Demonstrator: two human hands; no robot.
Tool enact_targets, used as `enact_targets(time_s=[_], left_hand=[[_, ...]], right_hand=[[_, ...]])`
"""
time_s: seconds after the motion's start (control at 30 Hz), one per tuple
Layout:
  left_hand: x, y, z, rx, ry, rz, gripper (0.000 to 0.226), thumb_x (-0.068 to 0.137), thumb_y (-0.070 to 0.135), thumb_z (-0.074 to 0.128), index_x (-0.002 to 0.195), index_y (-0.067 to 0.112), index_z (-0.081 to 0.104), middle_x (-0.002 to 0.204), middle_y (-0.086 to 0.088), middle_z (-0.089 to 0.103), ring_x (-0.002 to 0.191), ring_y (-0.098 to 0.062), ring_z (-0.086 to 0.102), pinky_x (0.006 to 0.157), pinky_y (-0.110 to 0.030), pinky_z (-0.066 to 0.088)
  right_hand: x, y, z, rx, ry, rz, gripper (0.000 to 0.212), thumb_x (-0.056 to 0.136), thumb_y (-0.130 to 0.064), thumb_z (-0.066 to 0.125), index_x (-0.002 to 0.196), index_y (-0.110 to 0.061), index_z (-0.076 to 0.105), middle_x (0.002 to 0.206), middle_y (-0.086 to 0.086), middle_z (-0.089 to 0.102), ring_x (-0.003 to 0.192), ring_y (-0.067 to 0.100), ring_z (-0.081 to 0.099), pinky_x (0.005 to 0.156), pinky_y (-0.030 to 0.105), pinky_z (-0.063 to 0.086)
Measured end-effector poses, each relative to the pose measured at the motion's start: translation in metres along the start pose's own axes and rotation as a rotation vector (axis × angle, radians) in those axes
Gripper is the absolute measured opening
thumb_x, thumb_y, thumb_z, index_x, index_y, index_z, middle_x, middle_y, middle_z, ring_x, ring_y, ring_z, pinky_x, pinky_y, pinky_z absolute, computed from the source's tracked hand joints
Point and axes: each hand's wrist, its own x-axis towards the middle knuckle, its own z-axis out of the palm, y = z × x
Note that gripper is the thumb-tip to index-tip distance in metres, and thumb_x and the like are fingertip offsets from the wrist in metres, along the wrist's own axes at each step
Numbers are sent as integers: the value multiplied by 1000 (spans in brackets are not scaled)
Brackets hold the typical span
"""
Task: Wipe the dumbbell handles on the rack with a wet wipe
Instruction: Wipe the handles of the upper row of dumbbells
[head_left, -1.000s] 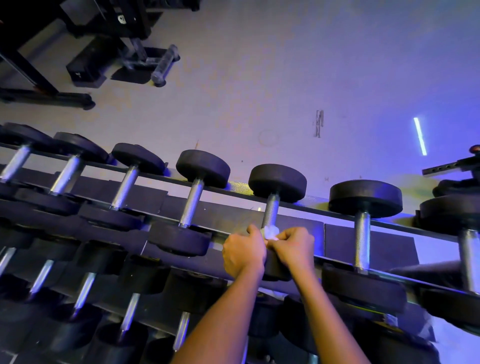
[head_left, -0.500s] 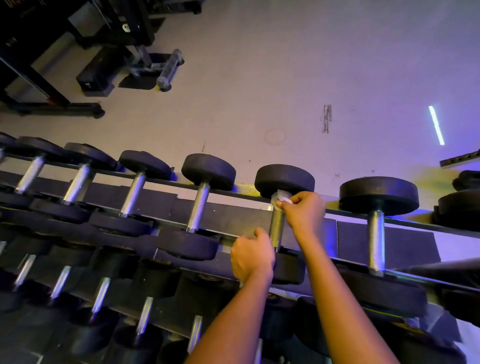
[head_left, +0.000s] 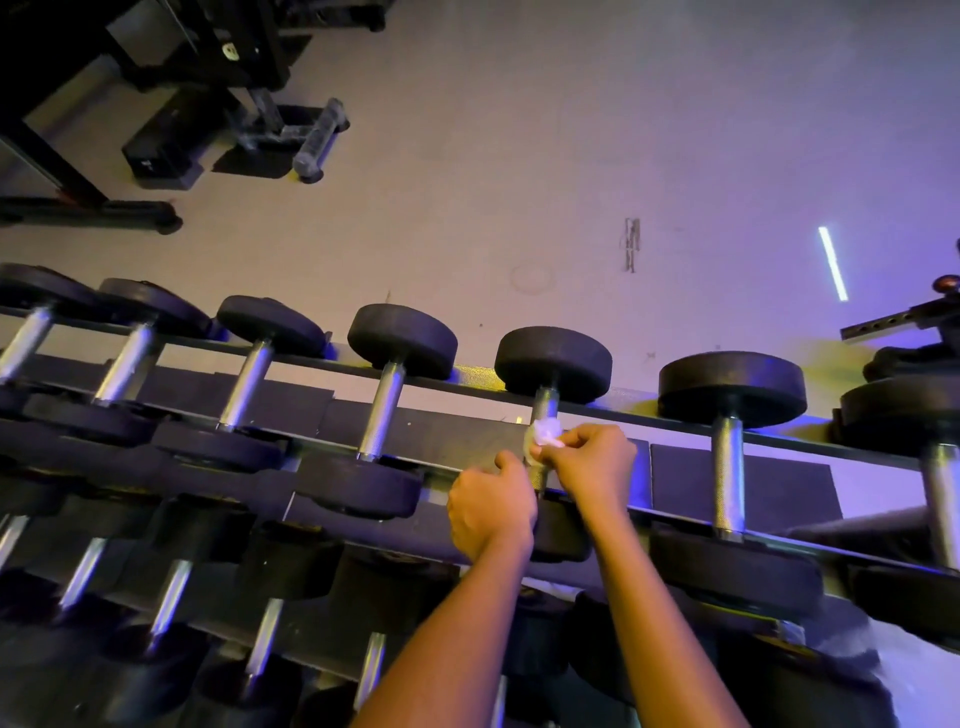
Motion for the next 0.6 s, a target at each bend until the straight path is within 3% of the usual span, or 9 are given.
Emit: enact_targets(time_s=[0.17, 0.27, 0.5, 0.6], left_hand=[[-1, 0, 1, -16, 1, 13, 38, 92, 44, 46, 84, 14, 68, 73, -2, 60, 63, -13, 52, 56, -25, 39], [-1, -1, 1, -19, 8, 17, 38, 90, 44, 46, 85, 13, 68, 79, -5, 62, 69, -20, 57, 60, -27, 42], [2, -1, 4, 14, 18, 11, 40, 89, 45, 45, 89, 12, 69, 86, -7, 63, 75, -23, 58, 67, -31, 50], [3, -2, 6, 20, 29, 14, 41, 89, 46, 44, 91, 13, 69, 90, -8, 65, 79, -23, 58, 70, -33, 51]], right_hand=[[31, -17, 9, 135, 166, -38, 21, 70, -24, 83, 62, -12, 67, 63, 4, 66, 65, 23, 62, 61, 32, 49], [36, -17, 14, 142, 214, -33, 22, 71, -26, 82, 64, -13, 66, 63, 2, 62, 64, 20, 56, 52, 23, 36], [42, -11, 12, 166, 251, -9, 13, 80, -15, 73, 68, -11, 68, 68, 4, 66, 65, 17, 58, 61, 21, 39], [40, -10, 12, 151, 204, -47, 16, 80, -19, 76, 69, -10, 69, 65, 4, 65, 61, 14, 56, 54, 21, 37]])
